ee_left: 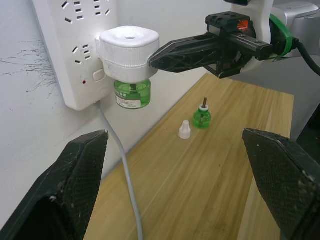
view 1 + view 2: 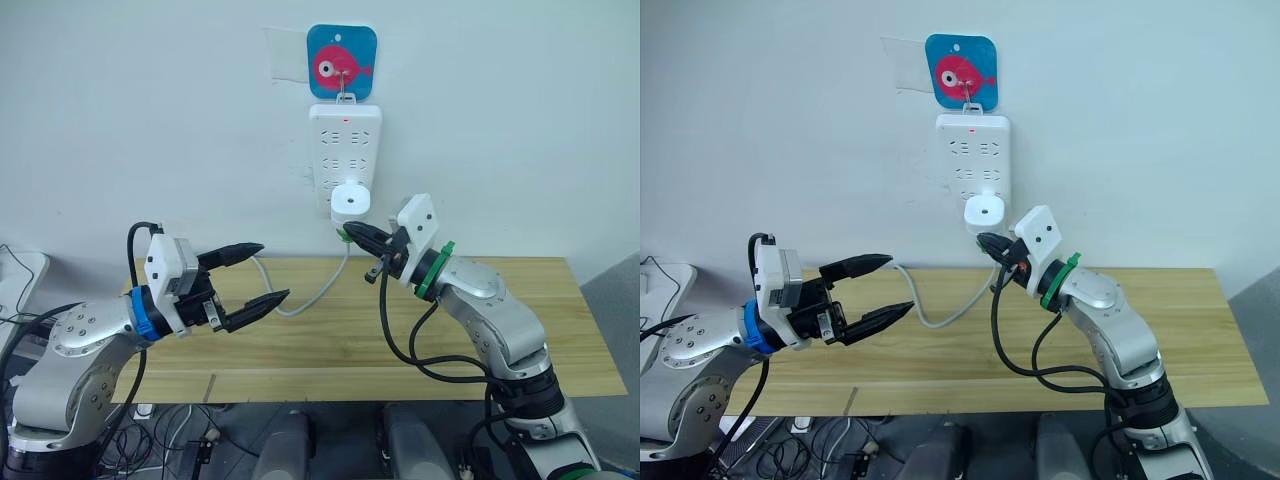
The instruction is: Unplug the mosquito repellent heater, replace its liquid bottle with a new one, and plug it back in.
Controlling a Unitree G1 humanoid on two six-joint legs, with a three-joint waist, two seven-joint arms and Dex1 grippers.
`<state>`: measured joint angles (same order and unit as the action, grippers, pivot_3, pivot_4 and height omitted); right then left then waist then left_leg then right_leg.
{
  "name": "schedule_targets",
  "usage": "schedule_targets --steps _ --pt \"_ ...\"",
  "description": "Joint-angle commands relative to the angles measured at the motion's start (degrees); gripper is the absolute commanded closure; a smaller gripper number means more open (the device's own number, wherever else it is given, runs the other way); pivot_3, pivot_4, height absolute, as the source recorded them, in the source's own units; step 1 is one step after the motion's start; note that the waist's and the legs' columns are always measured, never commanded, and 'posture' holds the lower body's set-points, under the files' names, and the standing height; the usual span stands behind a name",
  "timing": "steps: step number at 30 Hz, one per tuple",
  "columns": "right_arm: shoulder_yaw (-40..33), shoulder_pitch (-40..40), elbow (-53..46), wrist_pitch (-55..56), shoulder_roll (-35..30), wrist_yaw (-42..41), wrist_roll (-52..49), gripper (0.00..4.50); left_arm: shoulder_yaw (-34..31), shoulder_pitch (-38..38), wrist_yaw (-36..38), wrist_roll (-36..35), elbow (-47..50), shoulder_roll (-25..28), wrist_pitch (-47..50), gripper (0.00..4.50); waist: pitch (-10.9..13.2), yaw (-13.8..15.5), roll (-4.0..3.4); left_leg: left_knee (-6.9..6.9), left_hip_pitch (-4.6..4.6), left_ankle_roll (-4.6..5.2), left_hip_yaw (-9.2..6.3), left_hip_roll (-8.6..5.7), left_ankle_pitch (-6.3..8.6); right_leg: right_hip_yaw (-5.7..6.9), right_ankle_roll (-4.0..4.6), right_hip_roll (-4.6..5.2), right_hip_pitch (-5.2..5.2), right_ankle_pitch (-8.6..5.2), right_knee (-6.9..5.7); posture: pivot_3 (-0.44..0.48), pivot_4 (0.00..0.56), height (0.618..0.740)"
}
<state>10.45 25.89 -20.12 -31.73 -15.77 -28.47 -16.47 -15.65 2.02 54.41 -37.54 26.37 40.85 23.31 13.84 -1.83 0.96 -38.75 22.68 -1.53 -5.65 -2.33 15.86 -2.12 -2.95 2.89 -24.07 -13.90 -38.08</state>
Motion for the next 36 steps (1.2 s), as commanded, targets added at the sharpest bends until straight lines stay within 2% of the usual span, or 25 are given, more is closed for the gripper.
schedule_targets --steps 1,25,36 --pt "-4.86 1.22 0.21 1.26 -0.76 3.76 1.76 4.48 -0.37 0.21 -0.12 -0.07 0.70 0.30 -1.02 0.00 0.00 0.00 0.00 0.00 0.00 0.00 -0.01 0.00 0.00 0.00 0.00 0.00 0.00 0.00 0.00 -0.001 0.233 0.740" --pt "-3.93 -2.08 -4.05 -0.19 -3.15 0.57 -1.32 4.48 -0.67 -0.28 -0.03 -0.35 1.03 0.60 -0.72 0.00 0.06 -0.02 -0.01 0.13 0.08 0.02 -0.06 0.00 0.01 0.04 0.00 0.01 -0.06 -0.01 0.12 0.000 0.240 0.740" --pt "-3.96 -1.13 -3.74 0.21 -1.82 1.90 -1.16 4.48 -0.40 -0.17 -0.26 -0.23 1.21 0.41 -0.77 0.00 0.08 -0.02 -0.01 0.21 0.07 0.02 -0.05 0.00 0.01 0.03 0.00 0.01 -0.08 -0.01 0.14 0.004 0.234 0.740"
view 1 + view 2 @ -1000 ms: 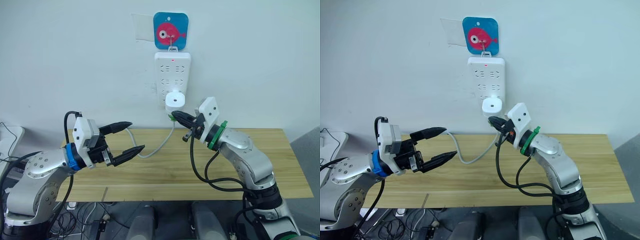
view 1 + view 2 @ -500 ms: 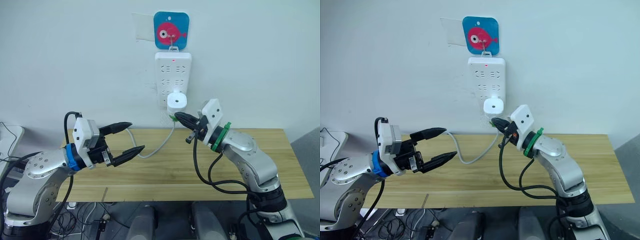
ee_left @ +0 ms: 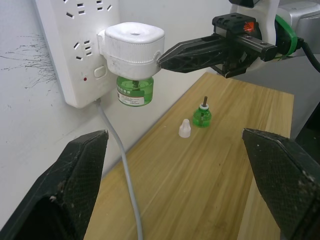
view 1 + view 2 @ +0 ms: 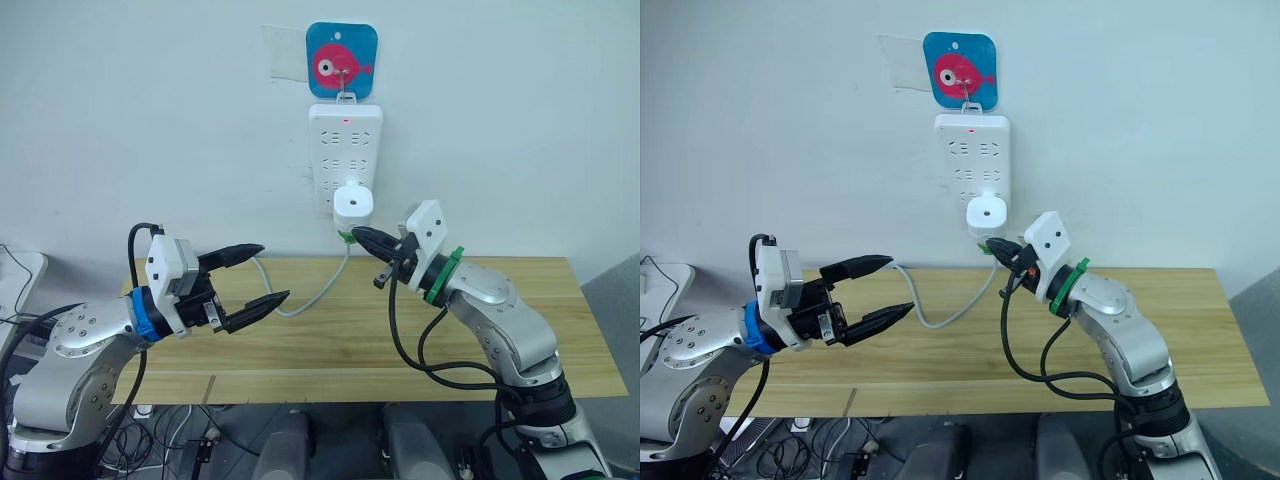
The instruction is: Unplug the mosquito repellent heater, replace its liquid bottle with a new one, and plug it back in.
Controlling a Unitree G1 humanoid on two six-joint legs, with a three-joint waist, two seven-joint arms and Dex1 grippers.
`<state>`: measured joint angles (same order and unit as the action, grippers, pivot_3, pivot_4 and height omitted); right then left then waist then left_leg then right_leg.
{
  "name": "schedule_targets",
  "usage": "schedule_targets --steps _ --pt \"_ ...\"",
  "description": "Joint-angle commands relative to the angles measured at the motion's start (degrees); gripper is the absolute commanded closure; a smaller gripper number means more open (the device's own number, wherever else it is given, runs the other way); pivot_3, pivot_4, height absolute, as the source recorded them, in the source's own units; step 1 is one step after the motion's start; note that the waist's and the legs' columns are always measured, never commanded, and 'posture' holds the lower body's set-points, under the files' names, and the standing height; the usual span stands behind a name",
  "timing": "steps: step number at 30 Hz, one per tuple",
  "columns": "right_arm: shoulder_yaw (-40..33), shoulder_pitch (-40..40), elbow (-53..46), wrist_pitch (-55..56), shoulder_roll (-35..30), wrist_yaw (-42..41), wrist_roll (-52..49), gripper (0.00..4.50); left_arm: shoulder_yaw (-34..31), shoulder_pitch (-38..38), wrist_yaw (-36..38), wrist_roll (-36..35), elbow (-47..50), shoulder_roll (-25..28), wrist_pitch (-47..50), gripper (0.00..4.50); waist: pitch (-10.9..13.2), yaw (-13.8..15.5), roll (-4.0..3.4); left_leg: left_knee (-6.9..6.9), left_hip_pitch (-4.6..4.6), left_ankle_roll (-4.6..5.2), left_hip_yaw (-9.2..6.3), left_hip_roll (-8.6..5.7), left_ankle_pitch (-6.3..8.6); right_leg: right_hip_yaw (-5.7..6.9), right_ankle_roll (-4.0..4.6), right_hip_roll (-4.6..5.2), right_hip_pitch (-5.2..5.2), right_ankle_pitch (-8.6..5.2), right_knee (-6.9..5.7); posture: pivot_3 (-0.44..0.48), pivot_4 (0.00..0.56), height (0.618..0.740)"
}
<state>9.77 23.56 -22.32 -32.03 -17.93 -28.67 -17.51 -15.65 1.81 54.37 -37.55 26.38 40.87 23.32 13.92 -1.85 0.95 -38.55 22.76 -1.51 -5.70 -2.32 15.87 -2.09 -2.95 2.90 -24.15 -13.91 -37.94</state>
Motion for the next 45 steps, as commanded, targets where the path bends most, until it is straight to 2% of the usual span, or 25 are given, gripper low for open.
schedule_targets --steps 1,17,31,36,45 --pt "-3.41 1.30 -1.55 0.43 0.62 2.37 -0.15 4.48 -0.39 -0.02 -0.27 -0.20 1.27 0.35 -0.79 0.00 0.00 0.00 0.00 0.02 0.00 0.00 0.00 0.00 0.00 0.00 0.00 0.00 0.00 0.00 0.00 0.004 0.234 0.740" --pt "-6.25 3.26 -1.86 -2.98 4.22 6.92 -1.39 4.48 -0.21 -0.05 -0.23 -0.14 1.09 0.25 -0.97 0.00 0.00 -0.03 0.00 0.07 -0.04 -0.02 0.03 0.01 -0.02 -0.02 0.00 0.00 -0.02 0.00 0.00 0.001 0.231 0.740" --pt "-7.53 4.01 -1.45 -4.21 4.66 7.11 -1.21 4.48 -0.32 -0.41 -0.30 -0.32 1.45 0.30 -0.70 0.00 0.00 -0.07 -0.01 0.06 -0.06 -0.04 0.04 0.02 -0.05 -0.03 0.00 0.00 -0.01 0.00 -0.01 0.000 0.238 0.740" --pt "-6.02 1.90 -3.74 -4.87 0.80 0.90 -4.08 4.48 -0.43 -0.57 -0.16 -0.34 1.40 0.41 -0.69 0.00 0.01 -0.02 -0.01 0.07 -0.05 -0.04 0.04 0.01 -0.05 -0.02 0.00 0.00 -0.01 0.00 0.01 0.000 0.238 0.740" --pt "-7.91 -0.80 -8.28 -7.95 -8.25 -9.52 -13.61 4.48 -0.59 -0.59 0.10 -0.20 1.15 0.67 -0.81 0.00 0.04 -0.02 0.02 0.60 -0.03 -0.02 -0.04 0.03 -0.04 0.04 0.06 0.03 -0.10 -0.04 0.25 -0.003 0.243 0.740"
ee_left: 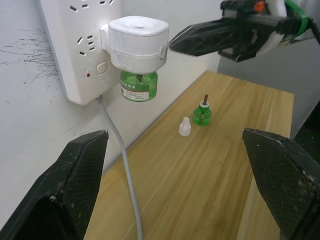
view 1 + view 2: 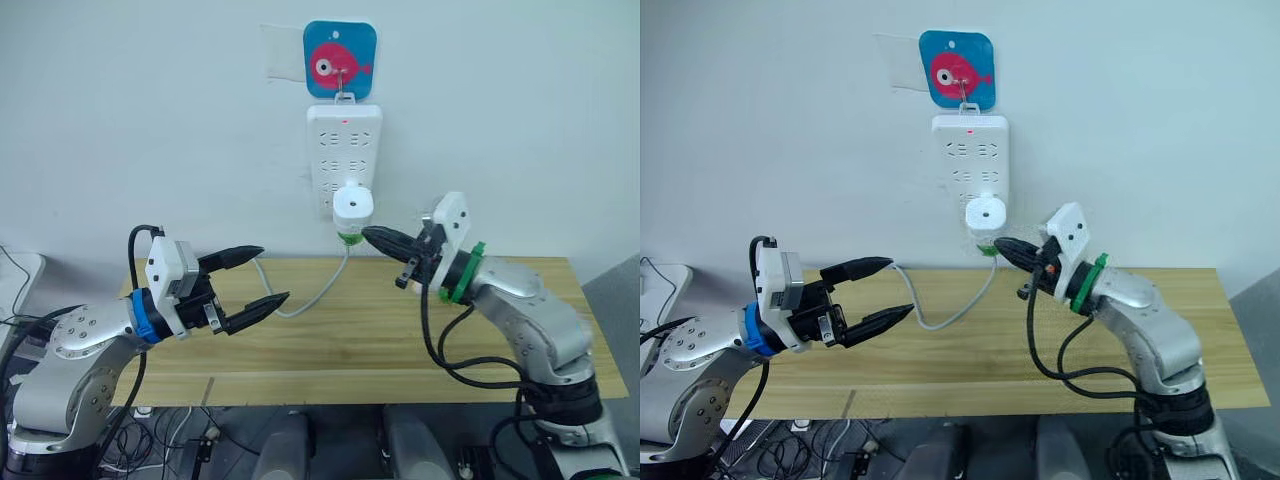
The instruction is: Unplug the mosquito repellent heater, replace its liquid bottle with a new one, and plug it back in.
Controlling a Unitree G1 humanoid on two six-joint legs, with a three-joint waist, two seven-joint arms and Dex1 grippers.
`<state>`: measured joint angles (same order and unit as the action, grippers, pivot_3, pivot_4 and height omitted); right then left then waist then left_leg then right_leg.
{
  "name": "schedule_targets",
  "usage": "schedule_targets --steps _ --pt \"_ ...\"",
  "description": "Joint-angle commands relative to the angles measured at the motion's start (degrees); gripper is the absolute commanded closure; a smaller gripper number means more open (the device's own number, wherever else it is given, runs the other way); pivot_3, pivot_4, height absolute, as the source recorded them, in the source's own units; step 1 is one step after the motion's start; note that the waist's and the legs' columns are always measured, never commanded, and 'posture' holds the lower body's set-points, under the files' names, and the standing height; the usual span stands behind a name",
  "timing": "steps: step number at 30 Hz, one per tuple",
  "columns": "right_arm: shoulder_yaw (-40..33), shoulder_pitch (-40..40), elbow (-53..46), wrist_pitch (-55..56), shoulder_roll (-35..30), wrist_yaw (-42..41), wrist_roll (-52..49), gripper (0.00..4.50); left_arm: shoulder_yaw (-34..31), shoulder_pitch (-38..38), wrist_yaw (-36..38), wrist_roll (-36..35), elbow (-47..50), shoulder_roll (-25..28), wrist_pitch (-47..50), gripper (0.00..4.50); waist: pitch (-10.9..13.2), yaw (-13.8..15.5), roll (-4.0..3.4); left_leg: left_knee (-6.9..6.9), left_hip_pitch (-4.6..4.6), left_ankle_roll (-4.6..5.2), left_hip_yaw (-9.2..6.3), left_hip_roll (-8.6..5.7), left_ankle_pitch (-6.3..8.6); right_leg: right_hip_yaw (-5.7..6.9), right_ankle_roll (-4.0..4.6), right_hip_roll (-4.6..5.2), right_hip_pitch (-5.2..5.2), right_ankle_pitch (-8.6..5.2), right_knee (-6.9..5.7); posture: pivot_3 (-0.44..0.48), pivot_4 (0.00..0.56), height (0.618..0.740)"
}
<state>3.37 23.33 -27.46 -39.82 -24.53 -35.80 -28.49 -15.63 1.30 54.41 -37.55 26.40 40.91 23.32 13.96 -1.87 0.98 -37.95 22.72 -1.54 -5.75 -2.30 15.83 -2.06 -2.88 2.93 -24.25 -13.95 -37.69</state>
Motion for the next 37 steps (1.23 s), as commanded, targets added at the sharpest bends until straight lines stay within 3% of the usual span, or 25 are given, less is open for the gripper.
schedule_targets --steps 1,3,6,11,17,37 --pt "-2.03 -1.02 -3.38 -0.13 -2.93 -3.35 -3.12 4.48 -0.65 -0.13 0.01 -0.15 1.07 0.76 -0.65 0.00 0.01 0.01 0.00 0.00 0.02 0.00 -0.02 0.01 0.00 0.01 0.04 0.00 0.00 -0.03 0.01 -0.003 0.243 0.740" --pt "-3.05 -2.03 -3.59 0.38 -5.50 -5.30 -3.86 4.48 -0.64 -0.26 -0.16 0.08 1.04 1.20 -0.15 0.00 0.01 0.03 0.01 0.04 0.04 0.01 -0.01 0.01 0.01 0.02 0.05 0.00 -0.03 -0.05 0.06 -0.003 0.243 0.740" --pt "-5.67 -4.26 -2.63 2.14 -10.28 -10.10 -4.75 3.94 -0.24 -0.53 -1.53 0.98 0.77 2.54 2.09 0.00 0.03 0.03 0.02 0.03 0.10 0.03 0.00 -0.02 0.02 0.04 0.04 0.03 -0.02 -0.05 0.18 -0.006 0.244 0.740" --pt "-11.21 -3.75 4.70 4.66 -15.30 -14.25 -5.46 2.16 0.01 1.08 -3.34 3.71 -1.37 4.48 3.10 0.00 0.05 0.02 0.04 0.02 0.08 0.04 0.02 -0.01 0.03 0.08 0.03 0.03 0.09 -0.04 0.34 -0.009 0.243 0.740" --pt "-12.57 -5.05 7.91 8.76 -18.71 -20.01 -5.29 0.08 -0.19 2.95 -3.00 6.63 -4.85 5.93 1.69 0.00 0.05 -0.04 0.04 0.03 0.08 0.04 0.04 0.01 0.02 0.10 0.04 0.01 0.08 -0.04 0.33 -0.015 0.236 0.740" --pt "-11.65 -6.21 6.69 8.89 -15.69 -16.70 -5.01 0.03 0.22 3.00 -1.35 9.71 -6.77 6.33 -1.34 0.00 0.05 0.10 0.04 0.02 0.12 0.05 0.01 -0.02 0.03 0.07 0.03 0.09 0.09 -0.02 0.40 -0.010 0.228 0.740"
